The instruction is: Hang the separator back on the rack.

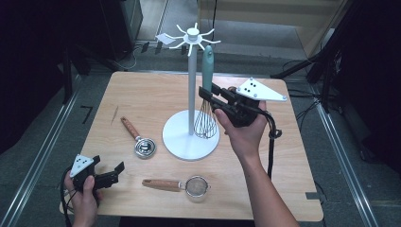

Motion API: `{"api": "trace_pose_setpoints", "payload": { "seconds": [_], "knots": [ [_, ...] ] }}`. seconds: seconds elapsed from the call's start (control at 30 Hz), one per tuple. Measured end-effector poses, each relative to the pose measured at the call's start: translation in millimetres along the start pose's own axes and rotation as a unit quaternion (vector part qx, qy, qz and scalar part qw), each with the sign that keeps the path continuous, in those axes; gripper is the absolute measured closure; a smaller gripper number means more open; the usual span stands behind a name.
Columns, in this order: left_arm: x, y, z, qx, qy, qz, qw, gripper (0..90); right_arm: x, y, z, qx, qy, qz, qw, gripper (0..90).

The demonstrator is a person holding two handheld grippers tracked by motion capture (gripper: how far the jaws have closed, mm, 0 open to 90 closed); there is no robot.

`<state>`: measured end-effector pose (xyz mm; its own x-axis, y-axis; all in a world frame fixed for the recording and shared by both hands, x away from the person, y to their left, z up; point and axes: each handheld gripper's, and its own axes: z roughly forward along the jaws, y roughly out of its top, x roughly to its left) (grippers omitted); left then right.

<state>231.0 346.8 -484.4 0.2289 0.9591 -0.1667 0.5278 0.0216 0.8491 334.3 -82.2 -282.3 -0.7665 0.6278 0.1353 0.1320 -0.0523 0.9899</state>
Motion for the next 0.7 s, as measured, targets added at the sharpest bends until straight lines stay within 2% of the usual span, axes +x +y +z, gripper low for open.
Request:
{"api": "trace_pose_setpoints", "payload": {
  "seconds": [0.17,0.43,0.63,0.7],
  "knots": [
    [0.0,0.1,0.1,0.001,-0.001,0.002,1.0000,0.0,-0.3,-2.1,3.4,-0.003,-0.006,-0.007,1.0000,71.1],
    [0.2,0.2,0.4,0.003,-0.002,0.002,1.0000,0.0,-2.8,-5.1,5.6,-0.010,0.000,-0.003,0.9999,70.1],
    [0.2,0.3,0.4,0.003,-0.003,0.003,1.0000,0.0,-3.7,-6.6,3.6,-0.010,-0.006,-0.010,0.9999,66.8],
    [0.2,0.3,0.5,0.003,-0.002,0.002,1.0000,0.0,-4.2,-7.9,0.9,-0.011,-0.018,-0.023,0.9995,65.8]
  ]
}}
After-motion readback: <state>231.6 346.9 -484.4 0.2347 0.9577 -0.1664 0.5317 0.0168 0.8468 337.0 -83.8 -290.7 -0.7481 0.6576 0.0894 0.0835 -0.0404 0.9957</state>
